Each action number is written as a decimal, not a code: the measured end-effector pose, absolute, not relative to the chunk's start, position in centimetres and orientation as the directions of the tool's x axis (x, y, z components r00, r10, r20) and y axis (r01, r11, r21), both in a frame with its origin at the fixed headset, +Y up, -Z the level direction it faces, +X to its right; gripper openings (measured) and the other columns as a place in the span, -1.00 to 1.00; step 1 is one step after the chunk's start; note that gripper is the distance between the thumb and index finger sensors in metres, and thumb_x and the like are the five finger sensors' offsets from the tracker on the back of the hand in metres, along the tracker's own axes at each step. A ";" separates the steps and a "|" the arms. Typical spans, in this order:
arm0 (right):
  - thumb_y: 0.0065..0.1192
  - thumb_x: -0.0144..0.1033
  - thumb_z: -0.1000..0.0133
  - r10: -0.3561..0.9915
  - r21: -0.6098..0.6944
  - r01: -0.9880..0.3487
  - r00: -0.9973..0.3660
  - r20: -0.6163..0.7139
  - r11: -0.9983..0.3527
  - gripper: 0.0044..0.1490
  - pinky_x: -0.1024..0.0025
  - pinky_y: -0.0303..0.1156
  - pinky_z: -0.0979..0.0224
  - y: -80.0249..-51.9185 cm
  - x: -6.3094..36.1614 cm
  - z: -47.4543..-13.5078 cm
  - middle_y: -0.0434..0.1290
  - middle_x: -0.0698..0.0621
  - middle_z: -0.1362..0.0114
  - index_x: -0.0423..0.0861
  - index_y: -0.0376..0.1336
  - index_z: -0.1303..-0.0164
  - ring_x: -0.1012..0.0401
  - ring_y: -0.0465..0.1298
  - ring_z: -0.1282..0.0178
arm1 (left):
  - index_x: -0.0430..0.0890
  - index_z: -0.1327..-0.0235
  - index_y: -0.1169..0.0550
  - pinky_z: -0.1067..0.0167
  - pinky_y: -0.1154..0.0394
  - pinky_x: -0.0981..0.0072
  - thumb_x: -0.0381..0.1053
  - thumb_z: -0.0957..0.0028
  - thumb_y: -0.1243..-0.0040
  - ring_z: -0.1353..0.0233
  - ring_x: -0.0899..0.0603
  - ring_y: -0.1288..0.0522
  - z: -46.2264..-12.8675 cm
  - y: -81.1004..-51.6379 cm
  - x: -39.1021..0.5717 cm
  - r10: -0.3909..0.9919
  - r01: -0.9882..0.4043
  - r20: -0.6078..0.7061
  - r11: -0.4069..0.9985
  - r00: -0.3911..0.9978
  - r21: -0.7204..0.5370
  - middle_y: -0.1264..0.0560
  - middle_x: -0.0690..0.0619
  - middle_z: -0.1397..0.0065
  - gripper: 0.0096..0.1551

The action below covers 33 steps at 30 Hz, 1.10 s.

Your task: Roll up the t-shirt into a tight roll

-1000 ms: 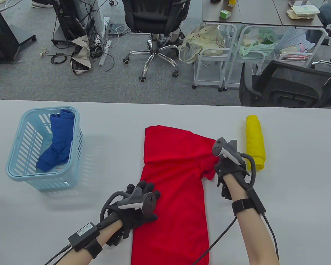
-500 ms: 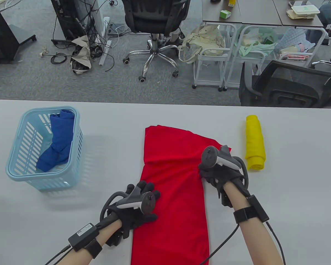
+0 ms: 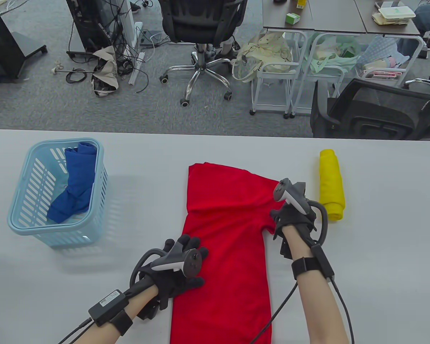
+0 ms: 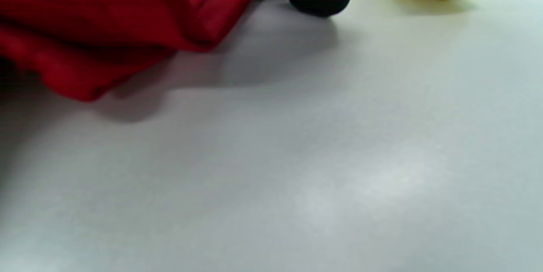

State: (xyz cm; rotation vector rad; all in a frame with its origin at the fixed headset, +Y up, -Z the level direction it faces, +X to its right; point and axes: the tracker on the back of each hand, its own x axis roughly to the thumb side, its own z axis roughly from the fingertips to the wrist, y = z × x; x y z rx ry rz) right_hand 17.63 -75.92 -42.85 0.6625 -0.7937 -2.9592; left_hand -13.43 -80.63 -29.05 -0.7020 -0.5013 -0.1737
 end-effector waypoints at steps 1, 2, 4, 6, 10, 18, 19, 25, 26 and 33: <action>0.05 0.22 -0.20 -0.122 0.454 -0.082 -0.907 -0.403 -0.887 0.13 -0.11 0.15 -0.48 -75.7 17.3 -43.1 -0.03 -0.35 -0.65 -0.28 -0.17 -0.72 -0.05 0.30 -0.42 | 0.22 -0.30 0.66 -0.45 0.52 -0.29 0.52 0.18 0.75 -0.56 -0.23 0.69 -29.0 -80.6 -13.4 0.013 0.317 0.496 0.755 0.868 -0.574 0.75 0.07 -0.50 -0.04; 0.10 0.17 -0.21 -0.090 0.439 -0.110 -0.907 -0.411 -0.892 0.09 -0.10 0.18 -0.47 -75.7 16.9 -43.4 0.02 -0.33 -0.63 -0.28 -0.13 -0.71 -0.03 0.33 -0.40 | 0.22 -0.30 0.66 -0.45 0.52 -0.29 0.52 0.18 0.75 -0.56 -0.23 0.69 -29.0 -80.6 -13.4 0.014 0.317 0.496 0.755 0.868 -0.574 0.75 0.07 -0.50 -0.04; 0.19 0.05 -0.22 -0.058 0.404 -0.139 -0.897 -0.439 -0.904 -0.05 -0.06 0.24 -0.44 -75.4 16.3 -43.7 0.14 -0.26 -0.57 -0.23 -0.02 -0.64 0.04 0.40 -0.32 | 0.22 -0.30 0.66 -0.45 0.52 -0.29 0.52 0.18 0.75 -0.55 -0.23 0.69 -29.1 -80.6 -13.4 0.017 0.315 0.497 0.755 0.867 -0.575 0.75 0.07 -0.51 -0.04; 0.26 -0.07 -0.21 -0.064 0.335 -0.110 -0.882 -0.467 -0.936 -0.35 0.00 0.36 -0.36 -75.3 16.1 -43.8 0.37 -0.12 -0.41 -0.10 0.20 -0.44 0.14 0.53 -0.15 | 0.22 -0.30 0.66 -0.45 0.52 -0.29 0.52 0.18 0.75 -0.55 -0.23 0.69 -29.1 -80.6 -13.4 0.018 0.314 0.498 0.756 0.867 -0.575 0.75 0.07 -0.51 -0.04; 0.24 -0.08 -0.23 -0.036 0.357 -0.149 -0.887 -0.461 -0.922 -0.45 0.05 0.43 -0.30 -75.3 16.5 -44.0 0.46 -0.07 -0.27 -0.10 0.26 -0.33 0.23 0.57 -0.03 | 0.22 -0.30 0.66 -0.45 0.52 -0.29 0.52 0.18 0.75 -0.55 -0.23 0.69 -29.1 -80.6 -13.4 0.017 0.315 0.498 0.756 0.867 -0.574 0.75 0.07 -0.51 -0.04; 0.17 -0.07 -0.26 0.291 0.253 -0.370 -0.909 -0.298 -0.894 -0.44 0.04 0.43 -0.32 -69.5 14.7 -42.6 0.42 -0.05 -0.34 -0.11 0.22 -0.38 0.22 0.57 -0.08 | 0.22 -0.30 0.66 -0.44 0.52 -0.29 0.52 0.18 0.75 -0.55 -0.24 0.69 -29.1 -80.6 -13.5 0.019 0.314 0.499 0.756 0.866 -0.575 0.75 0.06 -0.50 -0.04; 0.17 -0.06 -0.27 0.399 0.286 -0.451 -0.889 -0.224 -0.845 -0.44 0.04 0.43 -0.32 -68.4 13.7 -42.1 0.42 -0.05 -0.35 -0.09 0.24 -0.38 0.20 0.58 -0.09 | 0.22 -0.30 0.66 -0.44 0.52 -0.29 0.52 0.18 0.75 -0.55 -0.23 0.69 -29.1 -80.6 -13.5 0.019 0.314 0.499 0.756 0.867 -0.575 0.75 0.06 -0.50 -0.04; 0.02 0.01 -0.30 0.351 0.325 -0.338 -0.936 -0.022 -0.883 -0.32 -0.08 0.31 -0.44 -66.0 10.5 -40.7 0.29 -0.14 -0.59 -0.07 0.17 -0.58 0.00 0.49 -0.38 | 0.22 -0.30 0.66 -0.45 0.52 -0.29 0.52 0.18 0.75 -0.55 -0.24 0.69 -29.0 -80.6 -13.5 0.016 0.315 0.498 0.756 0.867 -0.574 0.75 0.06 -0.50 -0.04; 0.01 -0.01 -0.30 0.326 0.329 -0.310 -0.945 -0.008 -0.892 -0.32 -0.11 0.28 -0.47 -66.3 10.1 -40.8 0.25 -0.15 -0.63 -0.06 0.15 -0.59 -0.04 0.45 -0.44 | 0.22 -0.30 0.66 -0.45 0.52 -0.29 0.52 0.18 0.75 -0.55 -0.24 0.69 -29.0 -80.6 -13.5 0.015 0.316 0.498 0.756 0.867 -0.573 0.75 0.06 -0.50 -0.04; -0.15 -0.08 -0.30 0.354 0.585 -0.208 -0.924 0.145 -0.784 -0.16 -0.26 -0.12 -0.62 -72.8 4.9 -41.3 -0.30 -0.17 -0.79 -0.02 -0.24 -0.76 -0.24 -0.28 -0.78 | 0.22 -0.30 0.66 -0.45 0.52 -0.29 0.52 0.19 0.76 -0.56 -0.23 0.69 -29.0 -80.6 -13.5 0.013 0.318 0.499 0.757 0.866 -0.571 0.75 0.06 -0.51 -0.04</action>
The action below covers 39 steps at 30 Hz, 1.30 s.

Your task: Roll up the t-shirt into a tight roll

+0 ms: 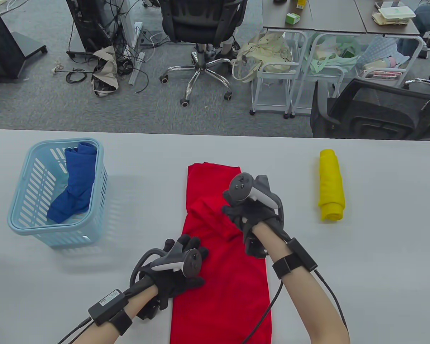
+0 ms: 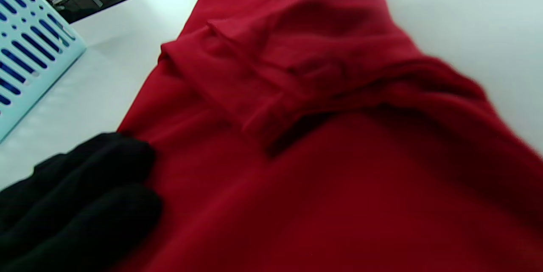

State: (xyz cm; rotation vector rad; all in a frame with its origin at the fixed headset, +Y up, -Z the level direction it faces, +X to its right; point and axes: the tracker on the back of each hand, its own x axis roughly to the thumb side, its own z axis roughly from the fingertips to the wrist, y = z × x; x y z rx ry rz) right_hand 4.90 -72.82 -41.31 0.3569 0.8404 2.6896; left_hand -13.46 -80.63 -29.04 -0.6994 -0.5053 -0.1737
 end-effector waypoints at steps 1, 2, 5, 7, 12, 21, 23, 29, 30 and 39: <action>-0.18 -0.06 -0.31 0.329 0.615 -0.151 -0.926 0.187 -0.774 -0.15 -0.27 -0.20 -0.62 -73.8 3.9 -41.5 -0.38 -0.15 -0.77 0.00 -0.31 -0.75 -0.23 -0.37 -0.76 | 0.22 -0.30 0.66 -0.45 0.52 -0.29 0.52 0.19 0.76 -0.56 -0.24 0.69 -29.0 -80.6 -13.5 0.014 0.318 0.499 0.757 0.866 -0.571 0.75 0.06 -0.51 -0.04; -0.24 -0.01 -0.32 0.250 0.633 -0.020 -0.928 0.277 -0.774 -0.14 -0.27 -0.22 -0.61 -74.9 2.8 -41.8 -0.44 -0.14 -0.76 0.05 -0.39 -0.74 -0.23 -0.43 -0.74 | 0.22 -0.30 0.66 -0.45 0.51 -0.29 0.52 0.19 0.76 -0.56 -0.24 0.69 -29.0 -80.6 -13.5 0.013 0.318 0.499 0.757 0.866 -0.571 0.75 0.06 -0.51 -0.04; -0.35 0.14 -0.28 0.030 0.598 0.155 -0.957 0.288 -0.786 -0.12 -0.26 -0.24 -0.61 -76.8 1.1 -42.8 -0.47 -0.13 -0.73 0.09 -0.45 -0.69 -0.22 -0.44 -0.73 | 0.22 -0.30 0.66 -0.45 0.51 -0.29 0.52 0.19 0.76 -0.56 -0.24 0.68 -29.0 -80.6 -13.5 0.013 0.318 0.499 0.757 0.866 -0.571 0.75 0.05 -0.51 -0.04; -0.40 0.17 -0.27 -0.046 0.582 0.187 -0.967 0.249 -0.792 -0.10 -0.24 -0.27 -0.62 -77.2 0.9 -43.9 -0.56 -0.11 -0.70 0.13 -0.57 -0.62 -0.20 -0.49 -0.72 | 0.21 -0.30 0.66 -0.46 0.51 -0.29 0.51 0.19 0.77 -0.56 -0.25 0.68 -29.1 -80.6 -13.5 0.003 0.323 0.500 0.759 0.866 -0.565 0.75 0.05 -0.51 -0.04; -0.37 0.16 -0.27 -0.011 0.597 0.102 -0.988 0.154 -0.796 -0.09 -0.24 -0.30 -0.62 -77.4 1.4 -45.6 -0.58 -0.09 -0.70 0.15 -0.58 -0.63 -0.19 -0.51 -0.72 | 0.21 -0.30 0.66 -0.46 0.51 -0.29 0.51 0.19 0.77 -0.56 -0.25 0.68 -29.0 -80.6 -13.4 0.001 0.325 0.501 0.759 0.865 -0.564 0.75 0.05 -0.51 -0.04; -0.27 0.10 -0.31 0.054 0.513 0.023 -0.989 0.134 -0.858 -0.09 -0.24 -0.21 -0.61 -74.3 5.5 -42.1 -0.42 -0.19 -0.75 -0.02 -0.37 -0.75 -0.24 -0.39 -0.74 | 0.22 -0.30 0.65 -0.46 0.50 -0.28 0.52 0.19 0.76 -0.56 -0.24 0.67 -29.1 -80.6 -13.4 0.000 0.325 0.499 0.759 0.867 -0.565 0.74 0.05 -0.51 -0.04; -0.24 0.12 -0.30 0.008 0.516 0.063 -0.991 0.135 -0.854 -0.07 -0.24 -0.15 -0.61 -74.1 6.5 -41.2 -0.34 -0.21 -0.76 -0.05 -0.33 -0.76 -0.26 -0.31 -0.75 | 0.23 -0.31 0.64 -0.47 0.50 -0.27 0.52 0.19 0.76 -0.57 -0.24 0.67 -29.2 -80.5 -13.5 -0.004 0.328 0.500 0.760 0.866 -0.561 0.74 0.06 -0.52 -0.05; -0.38 0.10 -0.30 0.008 0.614 0.079 -0.991 0.137 -0.785 -0.10 -0.24 -0.15 -0.61 -76.6 8.2 -40.9 -0.48 -0.14 -0.71 0.01 -0.54 -0.64 -0.23 -0.36 -0.73 | 0.27 -0.37 0.58 -0.54 0.41 -0.26 0.52 0.18 0.72 -0.64 -0.22 0.58 -29.9 -79.9 -14.2 -0.073 0.347 0.480 0.785 0.874 -0.512 0.65 0.08 -0.59 -0.06; -0.38 0.09 -0.30 0.023 0.612 0.057 -0.992 0.122 -0.789 -0.11 -0.24 -0.17 -0.61 -76.7 8.2 -41.2 -0.49 -0.13 -0.71 0.02 -0.54 -0.64 -0.23 -0.37 -0.73 | 0.28 -0.37 0.57 -0.54 0.40 -0.26 0.52 0.17 0.72 -0.64 -0.23 0.57 -30.1 -79.8 -14.4 -0.081 0.344 0.467 0.787 0.880 -0.512 0.64 0.06 -0.60 -0.07; -0.34 0.05 -0.31 0.069 0.644 -0.005 -0.995 0.075 -0.765 -0.10 -0.26 -0.31 -0.62 -76.7 7.9 -44.9 -0.61 -0.06 -0.69 0.08 -0.59 -0.61 -0.18 -0.55 -0.71 | 0.25 -0.48 0.45 -0.58 0.27 -0.27 0.47 0.12 0.69 -0.69 -0.26 0.44 -30.7 -79.3 -15.7 -0.078 0.275 0.391 0.834 0.917 -0.478 0.52 0.01 -0.68 -0.09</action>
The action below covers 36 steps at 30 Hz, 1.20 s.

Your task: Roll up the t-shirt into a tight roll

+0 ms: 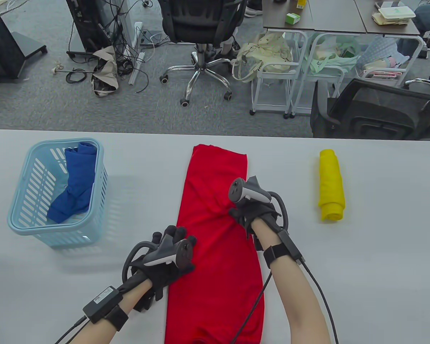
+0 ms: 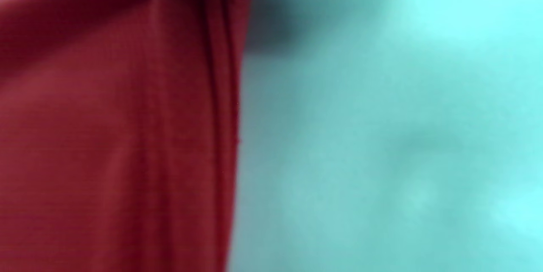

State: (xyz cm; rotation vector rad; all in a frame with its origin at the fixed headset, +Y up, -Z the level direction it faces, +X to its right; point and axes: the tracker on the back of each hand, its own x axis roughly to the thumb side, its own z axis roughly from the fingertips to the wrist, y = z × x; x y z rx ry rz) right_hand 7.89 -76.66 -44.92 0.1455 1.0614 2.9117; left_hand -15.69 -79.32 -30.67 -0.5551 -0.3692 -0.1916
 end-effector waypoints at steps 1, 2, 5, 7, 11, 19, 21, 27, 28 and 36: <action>-0.35 0.05 -0.31 0.056 0.626 0.003 -0.996 0.075 -0.780 -0.10 -0.26 -0.32 -0.62 -76.2 7.8 -44.7 -0.62 -0.08 -0.67 0.06 -0.60 -0.62 -0.19 -0.56 -0.70 | 0.24 -0.48 0.44 -0.59 0.25 -0.28 0.47 0.12 0.68 -0.69 -0.26 0.44 -30.4 -79.0 -15.7 -0.075 0.270 0.393 0.840 0.917 -0.470 0.51 0.00 -0.68 -0.09; -0.36 0.06 -0.31 0.059 0.596 0.015 -0.993 0.104 -0.803 -0.08 -0.26 -0.31 -0.62 -75.6 7.8 -44.0 -0.64 -0.11 -0.67 0.04 -0.61 -0.62 -0.20 -0.57 -0.69 | 0.23 -0.49 0.44 -0.60 0.21 -0.28 0.47 0.12 0.68 -0.70 -0.28 0.42 -30.0 -78.5 -15.8 -0.066 0.262 0.399 0.849 0.915 -0.460 0.51 -0.02 -0.68 -0.08; -0.30 0.08 -0.31 0.050 0.525 0.063 -0.979 0.198 -0.849 -0.06 -0.25 -0.25 -0.61 -73.9 7.5 -40.6 -0.56 -0.17 -0.70 -0.04 -0.51 -0.69 -0.24 -0.49 -0.70 | 0.19 -0.54 0.40 -0.62 0.11 -0.27 0.47 0.08 0.59 -0.72 -0.31 0.33 -29.0 -77.5 -15.8 -0.022 0.228 0.418 0.864 0.908 -0.450 0.45 -0.05 -0.70 -0.05; -0.23 0.10 -0.30 0.042 0.503 0.115 -0.956 0.289 -0.857 -0.03 -0.25 -0.18 -0.61 -73.2 7.2 -37.1 -0.45 -0.21 -0.73 -0.08 -0.42 -0.73 -0.27 -0.40 -0.72 | 0.18 -0.57 0.34 -0.62 0.05 -0.26 0.48 0.06 0.55 -0.74 -0.32 0.26 -28.4 -77.1 -15.8 0.009 0.212 0.430 0.861 0.903 -0.462 0.42 -0.07 -0.73 -0.04; -0.23 0.20 -0.29 -0.020 0.523 0.273 -0.898 0.439 -0.808 0.05 -0.26 -0.12 -0.60 -74.6 7.0 -30.0 -0.42 -0.26 -0.74 -0.13 -0.45 -0.73 -0.30 -0.35 -0.73 | 0.16 -0.58 0.35 -0.61 0.09 -0.31 0.50 0.07 0.55 -0.74 -0.32 0.28 -27.3 -77.9 -14.8 0.014 0.242 0.460 0.836 0.888 -0.493 0.40 -0.07 -0.74 -0.01; -0.43 0.26 -0.27 0.043 0.633 0.238 -0.917 0.396 -0.737 0.09 -0.25 -0.38 -0.57 -78.4 8.8 -30.2 -0.72 -0.23 -0.58 -0.10 -0.73 -0.55 -0.25 -0.66 -0.57 | 0.15 -0.38 0.59 -0.56 0.29 -0.35 0.53 0.14 0.69 -0.65 -0.28 0.54 -29.8 -79.4 -13.9 -0.123 0.399 0.469 0.734 0.874 -0.550 0.64 -0.02 -0.60 0.00; -0.42 0.26 -0.26 0.057 0.645 0.215 -0.926 0.373 -0.733 0.08 -0.24 -0.41 -0.57 -78.5 9.1 -31.8 -0.74 -0.21 -0.57 -0.06 -0.74 -0.54 -0.24 -0.69 -0.56 | 0.17 -0.35 0.61 -0.57 0.30 -0.35 0.52 0.16 0.72 -0.64 -0.27 0.57 -31.3 -79.5 -13.6 -0.133 0.404 0.459 0.719 0.879 -0.565 0.67 -0.01 -0.58 -0.01; -0.31 0.24 -0.26 0.119 0.687 0.109 -0.954 0.276 -0.718 0.08 -0.21 -0.49 -0.56 -78.5 9.9 -36.2 -0.75 -0.11 -0.57 0.04 -0.72 -0.54 -0.17 -0.72 -0.55 | 0.21 -0.30 0.65 -0.59 0.32 -0.33 0.52 0.19 0.73 -0.63 -0.23 0.59 -35.6 -79.4 -13.0 -0.172 0.407 0.412 0.696 0.895 -0.592 0.69 0.04 -0.55 -0.03; -0.28 0.23 -0.26 0.124 0.694 0.096 -0.957 0.260 -0.714 0.08 -0.20 -0.49 -0.56 -78.4 10.0 -36.9 -0.75 -0.09 -0.57 0.05 -0.71 -0.54 -0.16 -0.72 -0.55 | 0.22 -0.30 0.64 -0.59 0.32 -0.32 0.52 0.19 0.72 -0.63 -0.23 0.58 -36.1 -79.2 -12.8 -0.183 0.408 0.403 0.697 0.897 -0.590 0.68 0.04 -0.56 -0.03; -0.18 0.21 -0.24 0.118 0.709 0.075 -0.969 0.219 -0.702 0.09 -0.17 -0.47 -0.59 -78.2 10.1 -39.3 -0.72 -0.05 -0.58 0.09 -0.66 -0.55 -0.12 -0.70 -0.57 | 0.21 -0.49 0.45 -0.61 0.21 -0.32 0.48 0.06 0.54 -0.69 -0.28 0.45 -30.3 -78.4 -9.4 -0.127 0.425 0.565 0.795 0.815 -0.434 0.53 0.00 -0.68 -0.05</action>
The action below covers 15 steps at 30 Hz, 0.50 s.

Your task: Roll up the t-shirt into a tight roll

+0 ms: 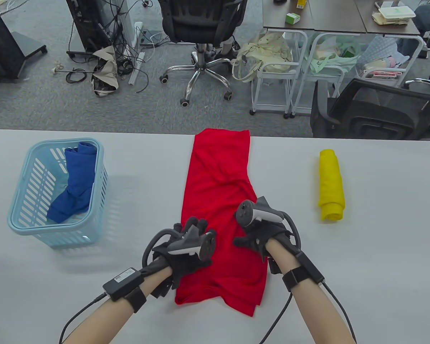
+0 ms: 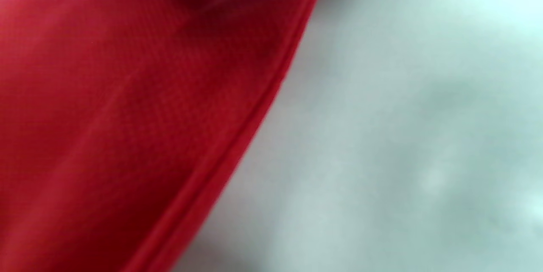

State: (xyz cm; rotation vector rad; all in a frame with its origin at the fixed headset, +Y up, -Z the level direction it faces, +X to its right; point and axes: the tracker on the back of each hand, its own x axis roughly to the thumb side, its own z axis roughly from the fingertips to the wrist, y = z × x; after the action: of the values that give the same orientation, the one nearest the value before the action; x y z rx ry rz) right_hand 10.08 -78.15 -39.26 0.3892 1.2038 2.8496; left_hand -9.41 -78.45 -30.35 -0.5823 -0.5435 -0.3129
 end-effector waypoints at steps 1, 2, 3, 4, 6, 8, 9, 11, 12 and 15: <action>-0.17 0.21 -0.24 0.119 0.709 0.071 -0.969 0.215 -0.701 0.09 -0.16 -0.47 -0.59 -78.1 10.2 -39.3 -0.72 -0.05 -0.58 0.10 -0.66 -0.55 -0.11 -0.70 -0.58 | 0.21 -0.48 0.46 -0.61 0.20 -0.31 0.48 0.08 0.57 -0.70 -0.27 0.44 -29.1 -79.1 -9.5 -0.144 0.468 0.606 0.778 0.782 -0.419 0.51 0.01 -0.68 -0.05; -0.16 0.21 -0.24 0.123 0.711 0.068 -0.969 0.214 -0.700 0.09 -0.16 -0.47 -0.59 -78.1 10.2 -39.4 -0.72 -0.04 -0.59 0.11 -0.65 -0.55 -0.11 -0.71 -0.58 | 0.16 -0.42 0.53 -0.60 0.22 -0.31 0.47 0.13 0.68 -0.69 -0.28 0.44 -28.6 -79.3 -9.8 -0.166 0.493 0.619 0.770 0.768 -0.404 0.56 -0.03 -0.65 -0.04; -0.16 0.21 -0.24 0.126 0.712 0.066 -0.969 0.214 -0.699 0.09 -0.16 -0.47 -0.59 -78.1 10.2 -39.4 -0.72 -0.04 -0.59 0.11 -0.65 -0.55 -0.11 -0.71 -0.58 | 0.16 -0.41 0.56 -0.59 0.26 -0.32 0.49 0.16 0.71 -0.68 -0.28 0.46 -28.0 -79.4 -10.3 -0.153 0.487 0.625 0.773 0.766 -0.407 0.59 -0.04 -0.63 -0.02; -0.15 0.21 -0.24 0.128 0.711 0.066 -0.968 0.216 -0.700 0.09 -0.16 -0.47 -0.59 -78.1 10.3 -39.4 -0.72 -0.04 -0.59 0.11 -0.65 -0.55 -0.10 -0.71 -0.58 | 0.16 -0.41 0.56 -0.58 0.28 -0.32 0.52 0.17 0.65 -0.67 -0.29 0.48 -27.7 -79.3 -10.9 -0.104 0.472 0.641 0.767 0.760 -0.435 0.59 -0.04 -0.63 0.02; -0.13 0.19 -0.24 0.140 0.711 0.060 -0.965 0.220 -0.701 0.09 -0.16 -0.48 -0.59 -78.1 10.4 -39.5 -0.72 -0.03 -0.59 0.12 -0.64 -0.56 -0.10 -0.71 -0.58 | 0.19 -0.41 0.55 -0.57 0.33 -0.32 0.58 0.19 0.56 -0.67 -0.28 0.52 -27.3 -79.0 -12.1 -0.054 0.450 0.634 0.750 0.771 -0.484 0.61 -0.02 -0.62 0.08; -0.10 0.18 -0.23 0.149 0.704 0.050 -0.964 0.218 -0.708 0.09 -0.15 -0.47 -0.60 -78.0 10.5 -39.7 -0.69 -0.02 -0.61 0.12 -0.62 -0.57 -0.09 -0.69 -0.60 | 0.20 -0.42 0.55 -0.59 0.29 -0.33 0.60 0.18 0.52 -0.67 -0.28 0.50 -27.2 -78.8 -13.0 -0.048 0.442 0.624 0.748 0.780 -0.495 0.60 -0.02 -0.63 0.10; -0.08 0.18 -0.23 0.143 0.695 0.052 -0.965 0.219 -0.717 0.09 -0.15 -0.45 -0.61 -77.9 10.5 -39.7 -0.68 -0.02 -0.62 0.12 -0.60 -0.59 -0.09 -0.68 -0.61 | 0.20 -0.43 0.54 -0.59 0.28 -0.33 0.60 0.18 0.52 -0.67 -0.28 0.49 -27.2 -78.8 -13.5 -0.053 0.423 0.598 0.756 0.800 -0.499 0.59 -0.03 -0.64 0.10; -0.07 0.18 -0.23 0.101 0.676 0.073 -0.971 0.215 -0.734 0.09 -0.16 -0.41 -0.61 -77.6 10.2 -39.5 -0.64 -0.06 -0.64 0.11 -0.57 -0.60 -0.12 -0.63 -0.63 | 0.23 -0.42 0.53 -0.58 0.30 -0.33 0.59 0.17 0.53 -0.67 -0.25 0.51 -27.6 -79.2 -14.2 -0.060 0.410 0.570 0.757 0.819 -0.509 0.61 0.01 -0.62 0.07; -0.09 0.20 -0.23 0.011 0.641 0.116 -0.982 0.190 -0.758 0.08 -0.19 -0.34 -0.60 -77.1 9.7 -38.7 -0.61 -0.12 -0.64 0.08 -0.54 -0.62 -0.18 -0.58 -0.63 | 0.25 -0.39 0.55 -0.56 0.33 -0.32 0.59 0.18 0.55 -0.66 -0.23 0.54 -27.6 -79.5 -14.5 -0.055 0.400 0.561 0.759 0.826 -0.514 0.63 0.04 -0.60 0.05; -0.17 0.22 -0.25 -0.099 0.525 0.259 -0.945 0.313 -0.811 0.08 -0.20 -0.28 -0.61 -75.7 7.7 -34.8 -0.57 -0.18 -0.67 0.00 -0.53 -0.68 -0.23 -0.51 -0.67 | 0.25 -0.39 0.56 -0.54 0.37 -0.33 0.60 0.21 0.58 -0.64 -0.23 0.56 -27.4 -79.8 -14.7 -0.035 0.375 0.560 0.778 0.828 -0.505 0.65 0.05 -0.59 0.06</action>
State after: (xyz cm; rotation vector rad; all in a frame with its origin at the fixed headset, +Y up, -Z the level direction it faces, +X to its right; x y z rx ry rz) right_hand 7.69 -75.69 -34.84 0.4573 0.9785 3.1517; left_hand -14.74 -79.84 -27.42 -0.6481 -0.5593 -0.2347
